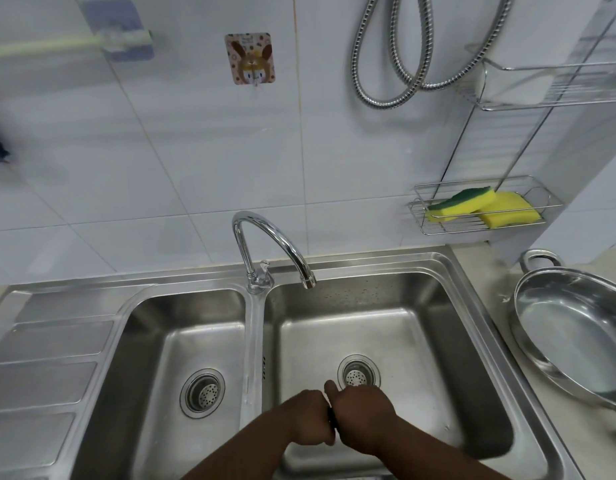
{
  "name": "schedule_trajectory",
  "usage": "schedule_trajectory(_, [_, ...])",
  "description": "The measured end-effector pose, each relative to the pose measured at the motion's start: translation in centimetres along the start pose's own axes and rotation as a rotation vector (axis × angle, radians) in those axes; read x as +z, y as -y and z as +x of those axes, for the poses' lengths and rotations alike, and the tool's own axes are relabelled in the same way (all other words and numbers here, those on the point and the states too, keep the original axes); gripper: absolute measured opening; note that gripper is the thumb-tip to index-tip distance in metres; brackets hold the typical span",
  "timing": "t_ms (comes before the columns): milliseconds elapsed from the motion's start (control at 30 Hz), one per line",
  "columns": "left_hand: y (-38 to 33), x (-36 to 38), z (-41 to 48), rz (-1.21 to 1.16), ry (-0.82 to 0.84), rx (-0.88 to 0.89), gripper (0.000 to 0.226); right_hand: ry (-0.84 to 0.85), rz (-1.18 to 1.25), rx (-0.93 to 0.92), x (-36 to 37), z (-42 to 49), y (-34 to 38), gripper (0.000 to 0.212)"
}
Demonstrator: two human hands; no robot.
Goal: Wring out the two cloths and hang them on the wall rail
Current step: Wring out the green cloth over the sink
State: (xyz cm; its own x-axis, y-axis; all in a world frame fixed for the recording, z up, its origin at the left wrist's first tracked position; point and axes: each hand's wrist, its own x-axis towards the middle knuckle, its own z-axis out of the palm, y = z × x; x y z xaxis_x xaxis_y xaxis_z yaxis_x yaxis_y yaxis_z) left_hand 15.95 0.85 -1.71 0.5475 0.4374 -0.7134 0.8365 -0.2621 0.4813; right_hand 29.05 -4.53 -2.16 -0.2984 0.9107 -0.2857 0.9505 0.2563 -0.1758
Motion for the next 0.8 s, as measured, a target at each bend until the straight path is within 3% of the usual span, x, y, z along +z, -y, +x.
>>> schedule_trajectory(67, [0.3,0.5,0.0,-0.142,0.026,-0.058,0.007,-0.019,-0.13,-0.122,0.3,0.0,-0.3,0.059])
schedule_trajectory(167, [0.5,0.6,-0.3,-0.303,0.081,-0.157,0.018,0.061,-0.211,-0.099,0.3,0.4,-0.6,0.07])
schedule_trajectory(333, [0.8,0.1,-0.6,-0.457,0.147,-0.21,0.014,-0.03,-0.266,-0.148,0.7,1.0,-1.2,0.07])
schedule_trajectory(433, [0.7,-0.1,-0.6,-0.427,0.126,-0.186,0.011,-0.088,-0.259,-0.174,0.8,1.3,-1.4,0.064])
schedule_trajectory(533, [0.6,-0.5,-0.3,-0.125,-0.066,-0.054,0.024,-0.118,-0.186,-0.136,0.4,1.5,-1.7,0.061])
schedule_trajectory(667, [0.4,-1.0,-1.6,0.348,-0.517,0.12,0.018,-0.185,0.122,0.015,-2.4,0.5,-1.7,0.046])
schedule_trajectory(800, [1.0,0.0,-2.5,0.341,-0.752,0.248,0.014,-0.345,0.346,0.066,-2.9,-1.3,-1.0,0.046])
